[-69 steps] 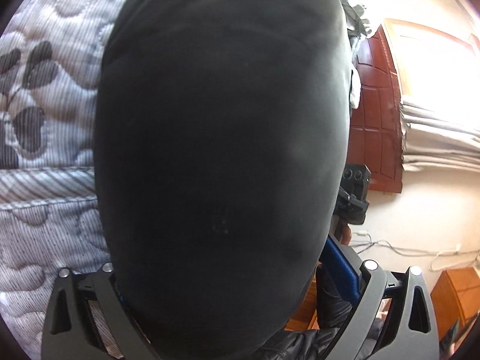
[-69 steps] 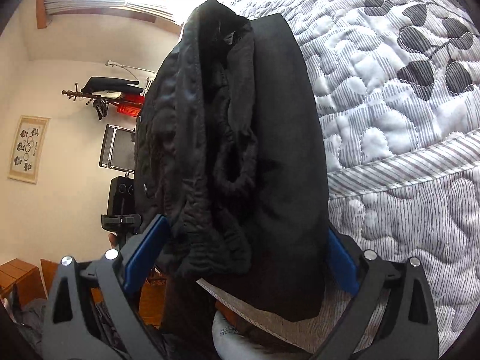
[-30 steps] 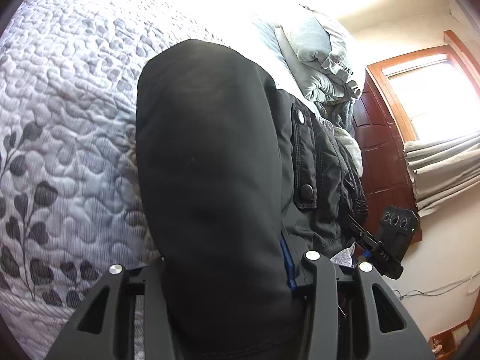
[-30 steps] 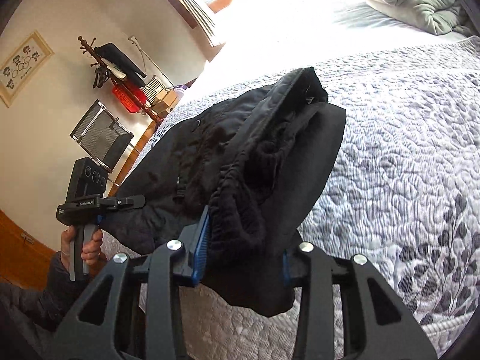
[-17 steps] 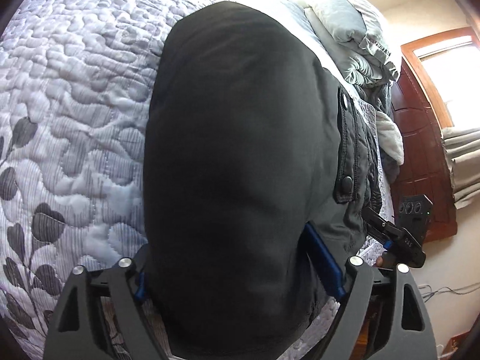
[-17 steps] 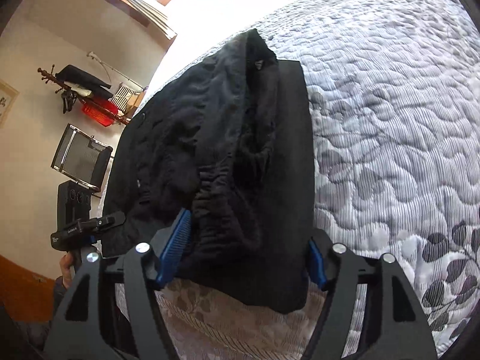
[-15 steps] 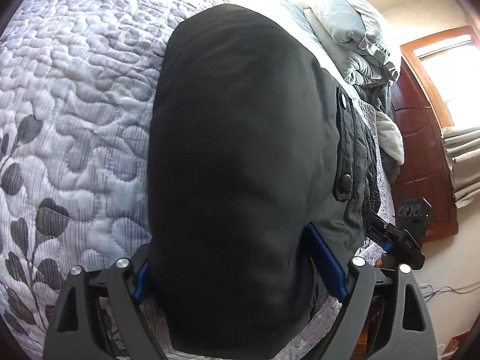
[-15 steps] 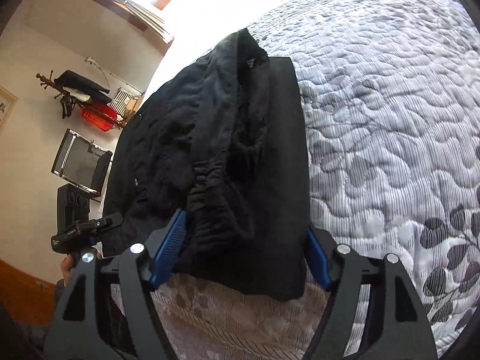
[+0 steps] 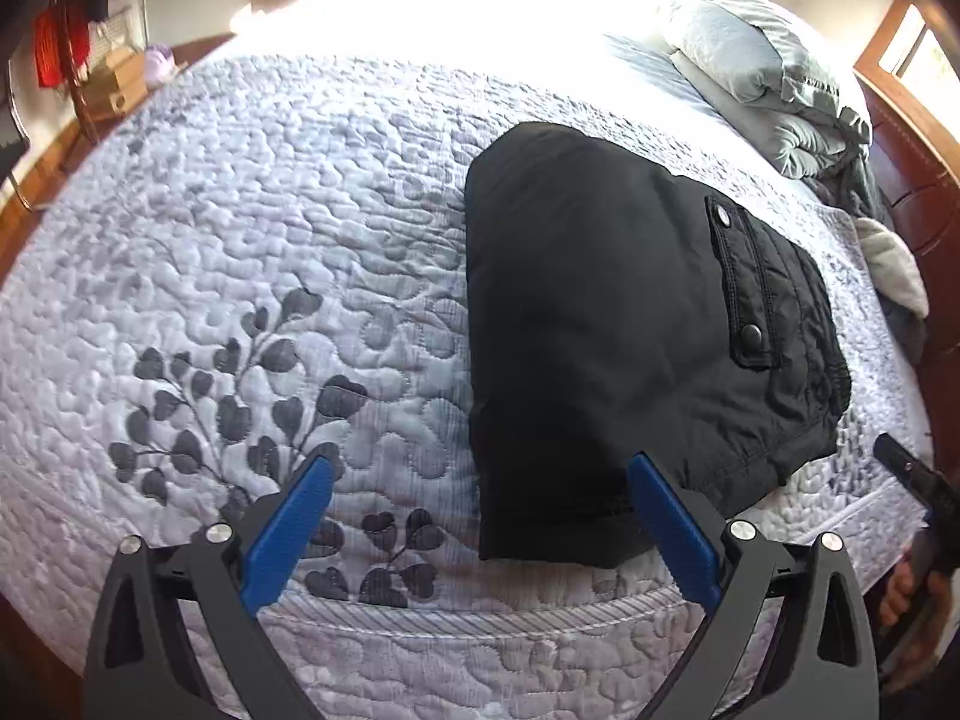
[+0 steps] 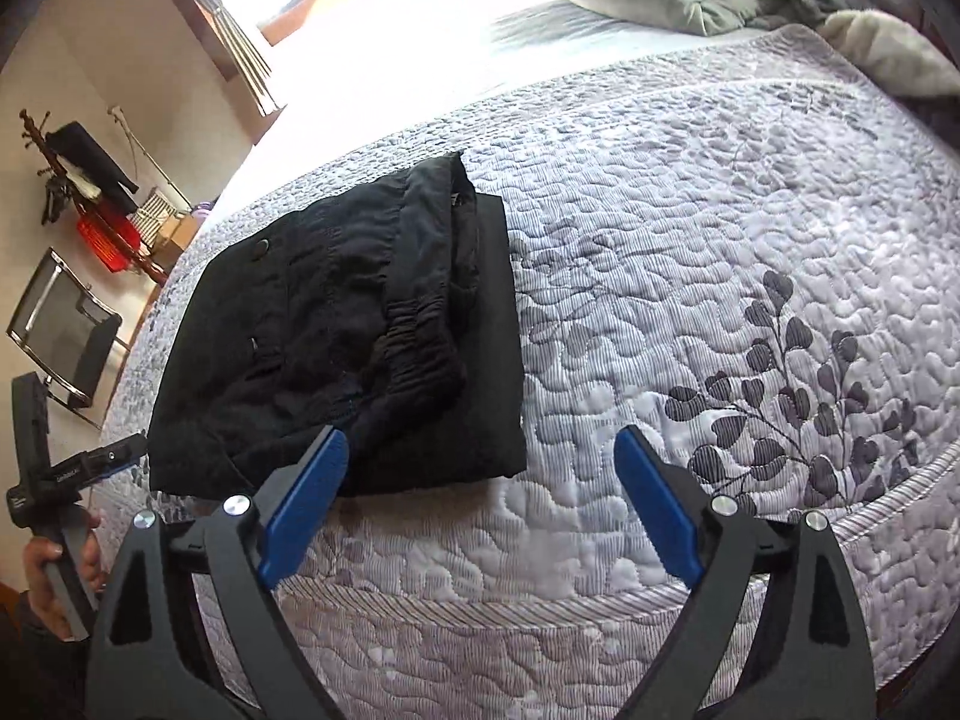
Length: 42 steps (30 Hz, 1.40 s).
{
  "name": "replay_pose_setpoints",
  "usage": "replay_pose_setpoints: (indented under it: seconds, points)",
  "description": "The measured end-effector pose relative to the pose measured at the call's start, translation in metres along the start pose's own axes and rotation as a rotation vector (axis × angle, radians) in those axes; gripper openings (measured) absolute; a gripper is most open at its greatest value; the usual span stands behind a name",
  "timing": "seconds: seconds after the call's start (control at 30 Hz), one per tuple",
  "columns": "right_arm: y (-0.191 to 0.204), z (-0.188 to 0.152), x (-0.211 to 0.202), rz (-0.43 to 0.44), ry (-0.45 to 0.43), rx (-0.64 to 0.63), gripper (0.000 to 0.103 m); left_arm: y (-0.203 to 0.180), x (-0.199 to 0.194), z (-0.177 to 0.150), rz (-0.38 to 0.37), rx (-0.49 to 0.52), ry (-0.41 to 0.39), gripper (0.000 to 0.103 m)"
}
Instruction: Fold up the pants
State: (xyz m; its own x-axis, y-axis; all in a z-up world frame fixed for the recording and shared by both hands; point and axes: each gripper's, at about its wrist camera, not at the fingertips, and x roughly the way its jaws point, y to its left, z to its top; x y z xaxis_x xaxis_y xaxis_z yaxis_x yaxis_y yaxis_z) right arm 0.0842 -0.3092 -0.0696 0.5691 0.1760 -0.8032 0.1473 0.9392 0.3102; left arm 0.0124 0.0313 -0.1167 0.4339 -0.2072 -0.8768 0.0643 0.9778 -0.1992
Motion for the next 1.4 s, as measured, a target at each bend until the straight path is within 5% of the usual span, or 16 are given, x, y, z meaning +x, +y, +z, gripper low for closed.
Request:
replay_pose_setpoints:
  seconds: [0.4,1.1,1.4]
  points:
    - [0.049,-0.036,-0.026,-0.114,0.002,-0.087,0.095,-0.006,-0.033,-0.033,0.056,-0.006,-0.020,0.099]
    - [0.091,-0.058,-0.076,-0.087,-0.050,-0.148,0.097,-0.042,-0.103,-0.061,0.149,0.103,-0.133,0.099]
    - [0.090,-0.059,-0.080,-0.082,-0.053,-0.145,0.097,-0.046,-0.110,-0.061,0.128,0.100,-0.141,0.099]
